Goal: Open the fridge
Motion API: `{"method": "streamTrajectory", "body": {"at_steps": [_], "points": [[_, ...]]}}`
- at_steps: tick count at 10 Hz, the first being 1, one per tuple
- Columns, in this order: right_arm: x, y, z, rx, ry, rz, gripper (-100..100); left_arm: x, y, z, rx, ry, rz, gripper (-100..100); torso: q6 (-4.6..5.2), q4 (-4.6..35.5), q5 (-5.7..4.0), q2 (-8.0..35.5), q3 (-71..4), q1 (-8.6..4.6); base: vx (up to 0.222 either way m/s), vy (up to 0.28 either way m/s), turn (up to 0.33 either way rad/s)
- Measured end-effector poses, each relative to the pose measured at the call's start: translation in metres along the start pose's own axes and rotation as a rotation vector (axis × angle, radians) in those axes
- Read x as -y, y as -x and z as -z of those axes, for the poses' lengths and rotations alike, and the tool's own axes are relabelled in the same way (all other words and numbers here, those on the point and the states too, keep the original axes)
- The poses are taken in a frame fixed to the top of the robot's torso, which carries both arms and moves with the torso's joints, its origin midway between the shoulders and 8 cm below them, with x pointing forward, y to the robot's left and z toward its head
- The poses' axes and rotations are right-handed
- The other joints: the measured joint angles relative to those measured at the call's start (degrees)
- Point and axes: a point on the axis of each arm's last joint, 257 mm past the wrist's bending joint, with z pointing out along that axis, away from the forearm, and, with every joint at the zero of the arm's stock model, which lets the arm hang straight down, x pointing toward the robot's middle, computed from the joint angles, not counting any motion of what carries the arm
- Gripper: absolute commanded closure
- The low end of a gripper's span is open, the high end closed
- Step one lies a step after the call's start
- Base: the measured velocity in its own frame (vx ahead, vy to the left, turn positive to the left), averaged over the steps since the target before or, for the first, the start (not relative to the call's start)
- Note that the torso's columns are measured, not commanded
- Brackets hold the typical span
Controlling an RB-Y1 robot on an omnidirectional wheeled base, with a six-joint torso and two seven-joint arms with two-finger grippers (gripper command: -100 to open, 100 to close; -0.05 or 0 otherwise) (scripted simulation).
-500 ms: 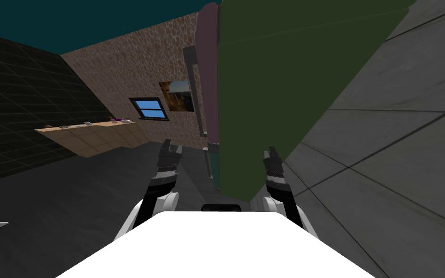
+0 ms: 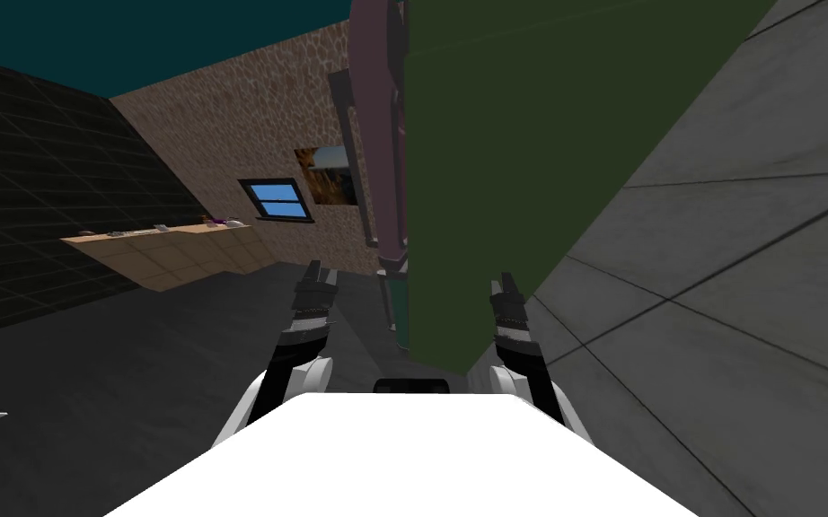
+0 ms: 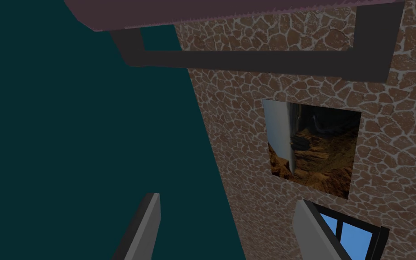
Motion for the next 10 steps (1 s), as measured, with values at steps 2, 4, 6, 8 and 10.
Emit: {"method": "streamTrajectory", "body": {"at_steps": [2, 4, 6, 8, 10], "points": [[0.000, 0.000, 0.000, 0.000, 0.000, 0.000, 0, 0.000, 0.000, 0.000, 0.000, 0.000, 0.000, 0, 0.00, 8.46, 0.00, 8.47, -16.89, 0.00, 0.000, 0.000, 0.000], [0.000, 0.000, 0.000, 0.000, 0.000, 0.000, 0, 0.000, 0.000, 0.000, 0.000, 0.000, 0.000, 0, 0.00, 16.92, 0.00, 16.93, -33.81, 0.00, 0.000, 0.000, 0.000], [0.001, -0.002, 0.000, -0.022, 0.003, 0.021, -100, 0.000, 0.000, 0.000, 0.000, 0.000, 0.000, 0, 0.00, 23.03, 0.01, 23.07, -46.23, 0.03, 0.019, 0.026, -0.022], [0.001, -0.008, 0.000, -0.077, 0.010, 0.086, -100, 0.000, 0.000, 0.000, 0.000, 0.001, 0.000, 0, 0.00, 23.74, 0.03, 23.70, -47.64, 0.11, 0.041, 0.061, -0.038], [0.002, -0.014, 0.000, -0.126, 0.017, 0.171, -100, 0.000, 0.000, 0.000, 0.000, 0.001, 0.000, 0, 0.00, 23.81, 0.02, 23.78, -47.68, 0.09, 0.055, 0.101, -0.052]]}}
